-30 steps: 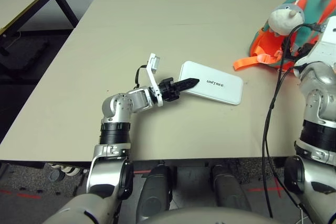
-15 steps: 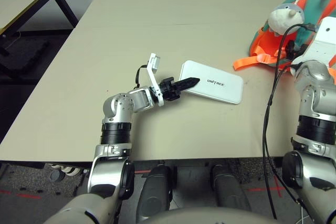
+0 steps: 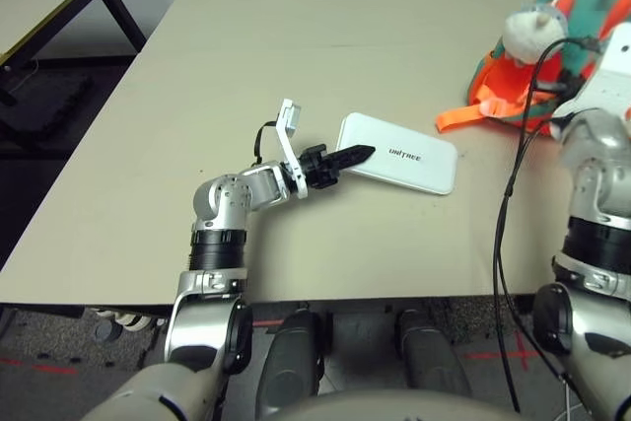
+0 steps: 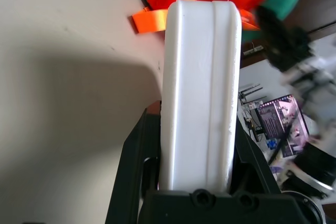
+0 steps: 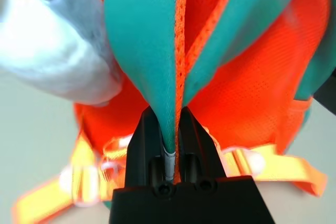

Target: Put the pencil case into the backpack and zip it.

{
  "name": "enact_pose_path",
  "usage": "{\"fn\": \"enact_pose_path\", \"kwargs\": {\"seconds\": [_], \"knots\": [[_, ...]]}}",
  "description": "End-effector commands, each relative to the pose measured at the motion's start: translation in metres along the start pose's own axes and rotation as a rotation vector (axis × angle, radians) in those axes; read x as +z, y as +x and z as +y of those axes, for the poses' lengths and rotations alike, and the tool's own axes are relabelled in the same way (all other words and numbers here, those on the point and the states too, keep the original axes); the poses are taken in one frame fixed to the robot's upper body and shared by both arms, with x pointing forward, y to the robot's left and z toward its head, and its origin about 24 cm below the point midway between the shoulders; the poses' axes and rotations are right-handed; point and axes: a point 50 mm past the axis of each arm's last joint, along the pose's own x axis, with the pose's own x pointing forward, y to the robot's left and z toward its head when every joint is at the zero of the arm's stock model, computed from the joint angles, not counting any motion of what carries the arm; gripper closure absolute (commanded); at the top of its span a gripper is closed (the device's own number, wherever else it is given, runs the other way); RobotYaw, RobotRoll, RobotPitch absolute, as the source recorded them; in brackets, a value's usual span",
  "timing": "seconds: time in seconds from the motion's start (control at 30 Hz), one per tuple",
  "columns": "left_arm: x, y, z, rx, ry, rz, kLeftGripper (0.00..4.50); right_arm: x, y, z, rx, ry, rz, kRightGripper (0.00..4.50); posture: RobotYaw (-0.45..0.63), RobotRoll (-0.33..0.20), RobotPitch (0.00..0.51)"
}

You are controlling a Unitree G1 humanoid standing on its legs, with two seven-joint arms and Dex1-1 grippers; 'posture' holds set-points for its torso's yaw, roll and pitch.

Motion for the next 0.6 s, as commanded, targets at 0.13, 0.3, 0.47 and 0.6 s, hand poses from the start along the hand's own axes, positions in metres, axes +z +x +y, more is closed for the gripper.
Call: {"fn": "enact_pose_path", "kwargs": {"seconds": [0.13, 0.3, 0.47, 0.6], "knots": [[0.003, -0.015, 0.022, 0.117, -0.007, -0.030, 3.03, 0.022, -0.052, -0.005, 0.219, -0.084, 0.071, 4.42, -0.19, 0.000, 0.104], [0.010, -0.031, 0.046, 0.204, -0.014, -0.037, 3.03, 0.036, -0.095, -0.021, 0.537, -0.165, 0.082, 4.42, -0.30, 0.000, 0.095], [0.027, -0.028, 0.053, 0.211, 0.002, -0.042, 3.03, 0.060, -0.132, -0.050, 0.626, -0.242, 0.181, 4.42, -0.36, 0.000, 0.088], [0.036, -0.021, 0.052, 0.199, 0.025, -0.039, 3.03, 0.063, -0.151, -0.052, 0.659, -0.215, 0.247, 4.42, -0.39, 0.000, 0.084]]}}
